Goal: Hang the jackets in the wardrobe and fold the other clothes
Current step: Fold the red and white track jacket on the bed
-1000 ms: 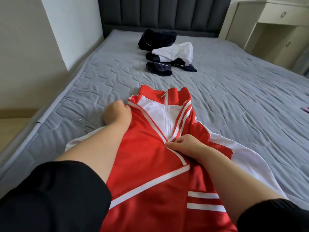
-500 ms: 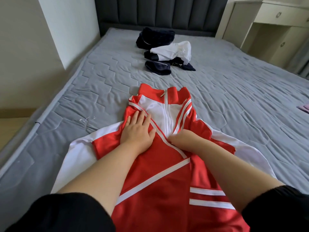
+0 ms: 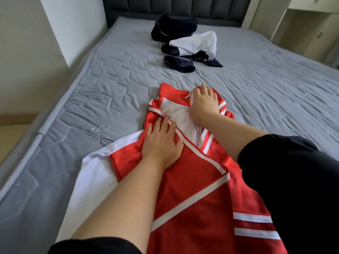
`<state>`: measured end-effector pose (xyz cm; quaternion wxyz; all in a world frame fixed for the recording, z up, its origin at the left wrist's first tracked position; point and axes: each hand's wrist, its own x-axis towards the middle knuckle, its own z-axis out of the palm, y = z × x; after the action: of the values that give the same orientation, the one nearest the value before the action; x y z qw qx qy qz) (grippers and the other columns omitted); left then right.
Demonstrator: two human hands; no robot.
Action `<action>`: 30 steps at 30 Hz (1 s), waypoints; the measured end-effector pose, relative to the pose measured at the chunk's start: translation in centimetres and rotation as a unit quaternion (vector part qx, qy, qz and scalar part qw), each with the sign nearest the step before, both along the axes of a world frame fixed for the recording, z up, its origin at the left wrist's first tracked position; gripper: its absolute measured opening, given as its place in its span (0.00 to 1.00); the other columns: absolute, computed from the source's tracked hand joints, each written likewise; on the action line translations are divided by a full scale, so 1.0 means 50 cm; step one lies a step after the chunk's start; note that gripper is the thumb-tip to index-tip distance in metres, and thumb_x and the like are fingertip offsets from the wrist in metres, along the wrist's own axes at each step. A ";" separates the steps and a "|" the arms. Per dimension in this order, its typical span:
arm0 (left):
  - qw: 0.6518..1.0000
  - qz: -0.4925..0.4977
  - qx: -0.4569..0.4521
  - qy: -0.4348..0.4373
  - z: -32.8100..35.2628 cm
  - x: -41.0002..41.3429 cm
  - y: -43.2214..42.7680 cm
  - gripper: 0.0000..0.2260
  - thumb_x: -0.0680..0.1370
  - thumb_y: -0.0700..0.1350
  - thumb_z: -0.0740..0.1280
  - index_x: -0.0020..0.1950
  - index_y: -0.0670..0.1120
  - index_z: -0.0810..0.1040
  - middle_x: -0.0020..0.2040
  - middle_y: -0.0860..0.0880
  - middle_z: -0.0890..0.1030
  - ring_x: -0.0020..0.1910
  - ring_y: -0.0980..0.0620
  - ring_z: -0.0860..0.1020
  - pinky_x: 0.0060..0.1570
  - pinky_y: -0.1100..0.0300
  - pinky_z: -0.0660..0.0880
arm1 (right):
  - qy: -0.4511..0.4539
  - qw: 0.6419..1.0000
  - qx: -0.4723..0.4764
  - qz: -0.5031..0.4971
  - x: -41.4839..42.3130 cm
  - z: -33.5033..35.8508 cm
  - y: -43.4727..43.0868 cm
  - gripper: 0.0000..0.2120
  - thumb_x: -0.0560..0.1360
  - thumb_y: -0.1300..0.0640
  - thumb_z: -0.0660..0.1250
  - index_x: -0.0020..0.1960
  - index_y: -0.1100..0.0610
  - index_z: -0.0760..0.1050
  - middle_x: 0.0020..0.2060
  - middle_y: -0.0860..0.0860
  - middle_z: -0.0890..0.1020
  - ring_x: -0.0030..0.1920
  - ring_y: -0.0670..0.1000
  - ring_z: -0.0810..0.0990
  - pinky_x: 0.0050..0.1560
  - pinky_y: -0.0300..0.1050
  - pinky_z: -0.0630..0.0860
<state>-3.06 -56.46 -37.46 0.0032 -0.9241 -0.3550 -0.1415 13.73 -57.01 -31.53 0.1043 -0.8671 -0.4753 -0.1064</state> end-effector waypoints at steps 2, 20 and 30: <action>1.000 -0.006 -0.009 0.007 0.000 0.007 0.003 0.27 0.79 0.56 0.51 0.77 0.48 0.54 0.77 0.45 0.54 0.76 0.46 0.51 0.74 0.48 0.44 | -0.007 1.000 -0.014 -0.015 0.014 0.000 0.025 0.26 0.75 0.60 0.58 0.72 0.59 0.58 0.74 0.57 0.55 0.74 0.58 0.51 0.73 0.53 0.49; 0.989 -0.052 0.117 -0.070 0.059 -0.012 -0.054 0.10 0.63 0.38 0.72 0.44 0.44 0.80 0.42 0.46 0.79 0.41 0.46 0.78 0.39 0.55 0.74 | -0.120 0.985 0.091 0.088 -0.062 0.119 -0.083 0.07 0.68 0.68 0.62 0.36 0.58 0.72 0.36 0.54 0.74 0.48 0.58 0.73 0.57 0.48 0.60; 0.687 0.059 -0.540 -0.483 0.130 -0.079 -0.106 0.12 0.82 0.45 0.54 0.56 0.43 0.76 0.55 0.40 0.80 0.48 0.48 0.78 0.45 0.66 0.73 | -0.125 0.946 0.251 0.160 -0.180 0.119 -0.310 0.08 0.64 0.63 0.61 0.29 0.60 0.76 0.25 0.53 0.75 0.30 0.57 0.75 0.38 0.50 0.71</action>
<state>-7.01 -61.74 -30.94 -0.6596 -0.5472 -0.3766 -0.3517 4.74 -72.53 -25.60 0.2741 -0.7047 -0.5751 -0.3123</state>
